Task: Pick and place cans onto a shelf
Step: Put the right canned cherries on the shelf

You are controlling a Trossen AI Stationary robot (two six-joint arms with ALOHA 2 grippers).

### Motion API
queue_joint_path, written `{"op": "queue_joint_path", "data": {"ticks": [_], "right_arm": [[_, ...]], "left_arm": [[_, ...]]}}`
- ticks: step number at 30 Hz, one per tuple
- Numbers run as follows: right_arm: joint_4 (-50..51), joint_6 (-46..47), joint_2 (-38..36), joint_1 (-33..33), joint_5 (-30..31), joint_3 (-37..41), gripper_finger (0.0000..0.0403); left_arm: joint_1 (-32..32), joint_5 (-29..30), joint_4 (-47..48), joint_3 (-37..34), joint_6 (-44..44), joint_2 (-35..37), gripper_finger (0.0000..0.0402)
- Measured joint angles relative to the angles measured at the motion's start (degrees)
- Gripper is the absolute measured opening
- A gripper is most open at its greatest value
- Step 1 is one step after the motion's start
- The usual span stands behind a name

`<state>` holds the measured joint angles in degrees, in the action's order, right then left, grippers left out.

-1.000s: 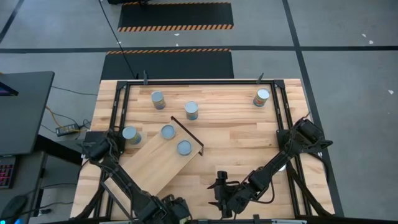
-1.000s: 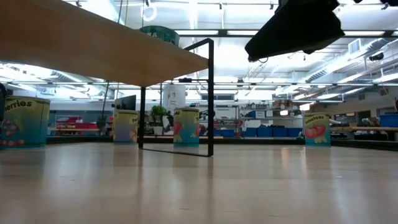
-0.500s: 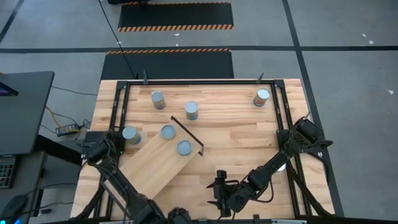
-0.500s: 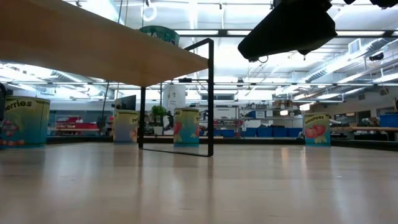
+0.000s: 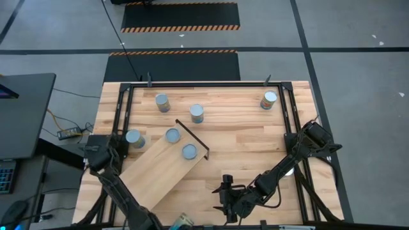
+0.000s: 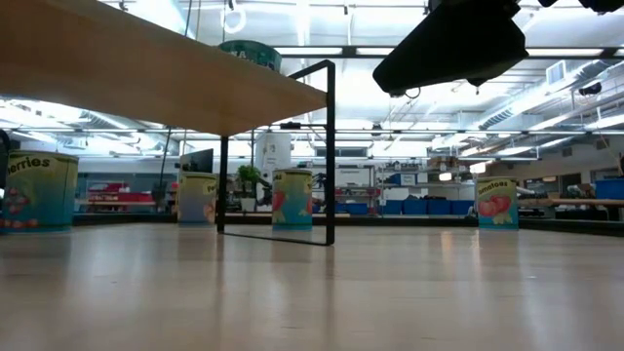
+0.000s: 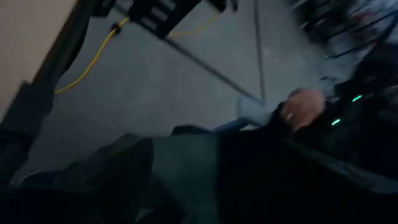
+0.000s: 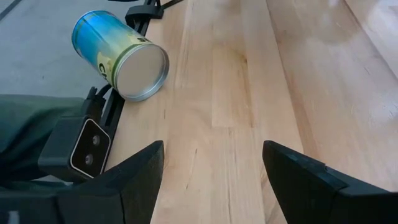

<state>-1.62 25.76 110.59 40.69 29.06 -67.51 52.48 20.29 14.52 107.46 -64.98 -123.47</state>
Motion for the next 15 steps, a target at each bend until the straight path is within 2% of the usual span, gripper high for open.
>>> {"op": "queue_joint_path", "data": {"ticks": [4,8,15], "right_arm": [[0.1,0.0,0.0,0.0,0.0,0.0,0.0279],[-0.1,0.1,0.0,0.1,0.0,0.0,0.0279],[0.1,-0.7,0.0,0.8,0.0,0.0,0.0279]], "left_arm": [[0.0,-1.5,15.7,12.5,0.8,-6.4,0.0347],[-0.1,1.2,28.8,22.1,-0.7,-9.6,0.0347],[-0.2,2.7,49.5,24.2,-11.5,-10.0,0.0347]]}}
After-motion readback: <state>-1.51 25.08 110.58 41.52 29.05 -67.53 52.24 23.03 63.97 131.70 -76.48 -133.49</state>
